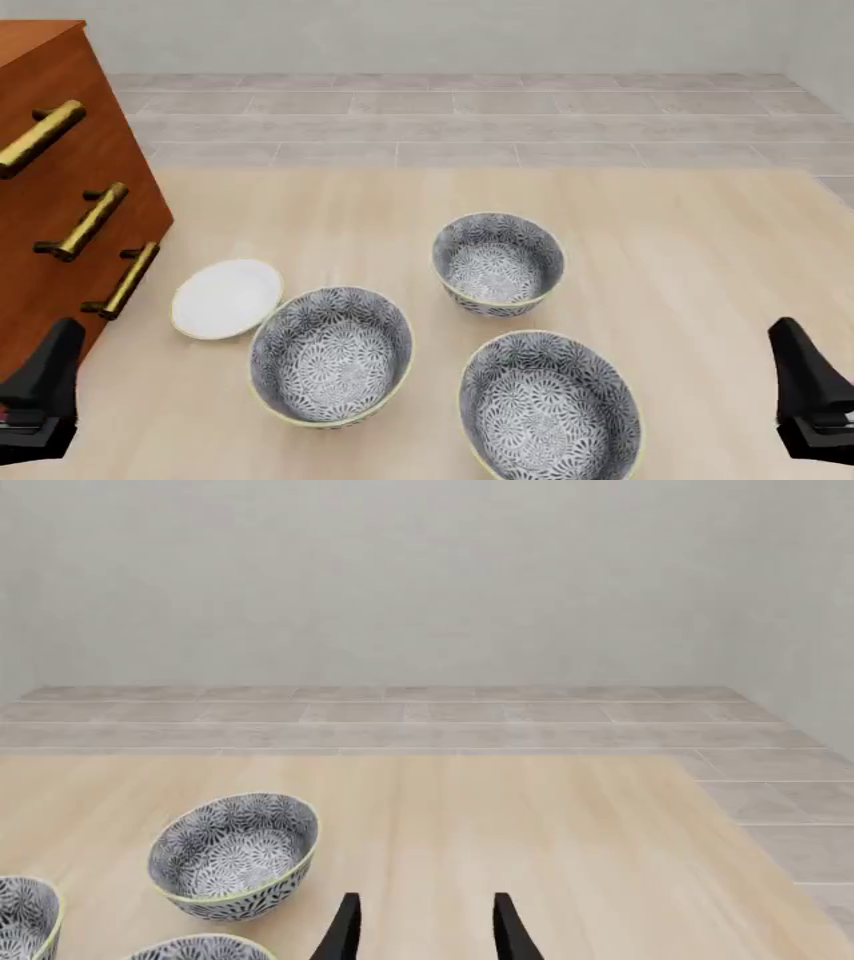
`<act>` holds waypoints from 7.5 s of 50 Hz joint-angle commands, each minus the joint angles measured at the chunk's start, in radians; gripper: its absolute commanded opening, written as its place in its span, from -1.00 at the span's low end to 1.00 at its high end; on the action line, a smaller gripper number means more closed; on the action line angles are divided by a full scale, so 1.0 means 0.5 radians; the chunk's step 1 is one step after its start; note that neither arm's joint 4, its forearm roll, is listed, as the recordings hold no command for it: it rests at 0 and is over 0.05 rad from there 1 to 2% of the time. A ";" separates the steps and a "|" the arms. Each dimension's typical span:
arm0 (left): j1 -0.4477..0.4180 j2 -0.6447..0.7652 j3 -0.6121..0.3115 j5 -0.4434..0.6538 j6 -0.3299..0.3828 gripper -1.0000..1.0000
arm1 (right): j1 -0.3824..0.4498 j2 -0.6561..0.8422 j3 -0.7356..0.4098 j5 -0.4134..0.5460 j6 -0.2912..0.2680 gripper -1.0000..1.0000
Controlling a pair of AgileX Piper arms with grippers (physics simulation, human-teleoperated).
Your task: Stack the bowl at the front on the bowl in the middle.
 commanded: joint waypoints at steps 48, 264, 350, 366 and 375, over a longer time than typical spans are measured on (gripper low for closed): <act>0.000 0.004 -0.011 0.008 0.003 1.00 | 0.208 0.703 -0.693 0.405 -0.114 1.00; 0.001 0.011 -0.023 0.012 0.007 1.00 | 0.580 3.663 -1.929 0.285 0.074 -1.00; 0.001 0.011 -0.023 0.012 0.007 1.00 | 1.368 2.802 -2.377 1.078 0.115 -1.00; 0.001 0.010 -0.023 0.012 0.007 1.00 | 1.511 2.964 -2.384 0.965 0.152 -1.00; 0.000 0.011 -0.023 0.012 0.008 1.00 | 1.581 3.046 -2.403 0.921 0.179 -1.00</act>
